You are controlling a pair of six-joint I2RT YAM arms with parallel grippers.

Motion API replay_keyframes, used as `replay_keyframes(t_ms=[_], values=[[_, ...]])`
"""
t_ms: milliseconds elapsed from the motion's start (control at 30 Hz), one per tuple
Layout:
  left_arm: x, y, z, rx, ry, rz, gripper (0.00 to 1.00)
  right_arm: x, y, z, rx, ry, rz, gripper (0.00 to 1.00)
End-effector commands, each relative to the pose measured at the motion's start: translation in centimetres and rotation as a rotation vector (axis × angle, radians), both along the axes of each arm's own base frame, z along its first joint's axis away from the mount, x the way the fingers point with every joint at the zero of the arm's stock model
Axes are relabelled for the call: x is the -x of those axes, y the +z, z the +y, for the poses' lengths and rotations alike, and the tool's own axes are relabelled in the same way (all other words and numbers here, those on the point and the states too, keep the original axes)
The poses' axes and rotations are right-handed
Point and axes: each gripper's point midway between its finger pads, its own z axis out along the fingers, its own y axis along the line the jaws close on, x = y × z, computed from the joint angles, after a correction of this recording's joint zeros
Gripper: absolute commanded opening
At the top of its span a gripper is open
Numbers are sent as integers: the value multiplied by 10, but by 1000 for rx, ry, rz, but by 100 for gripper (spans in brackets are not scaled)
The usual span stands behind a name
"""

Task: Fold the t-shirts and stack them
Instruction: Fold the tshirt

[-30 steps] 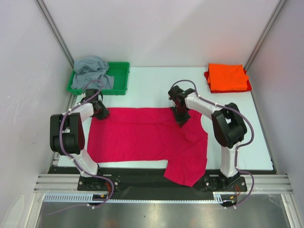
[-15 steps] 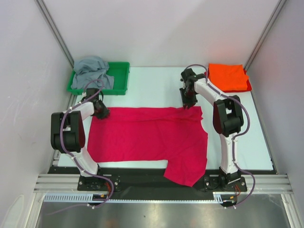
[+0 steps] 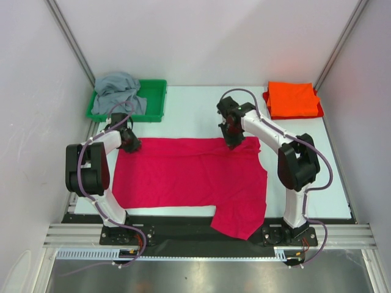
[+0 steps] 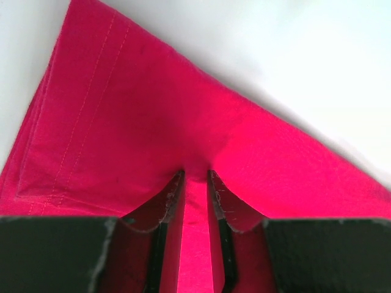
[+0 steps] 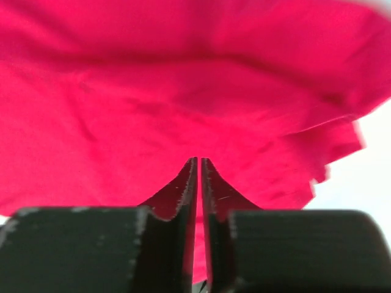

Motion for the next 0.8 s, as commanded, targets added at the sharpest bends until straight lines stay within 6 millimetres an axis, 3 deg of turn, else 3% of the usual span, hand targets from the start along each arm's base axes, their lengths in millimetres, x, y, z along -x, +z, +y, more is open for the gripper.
replay_keyframes(t_ms=[0,100,233,333,767], values=[[-13,3,9,-42,-5,-23,26,4,-11,5,-64,-43,32,7],[-12,1,8,-38,-5,-17,26,5,-27,12,-89,-45,65,5],[-9,0,8,-37,-4,-11,26,0,-38,18,-102,-45,73,18],[-7,-1,8,-40,-4,-7,26,-4,-44,20,-116,-56,83,21],[-6,-3,8,-38,0,-6,26,-13,-58,5,-76,-83,88,33]])
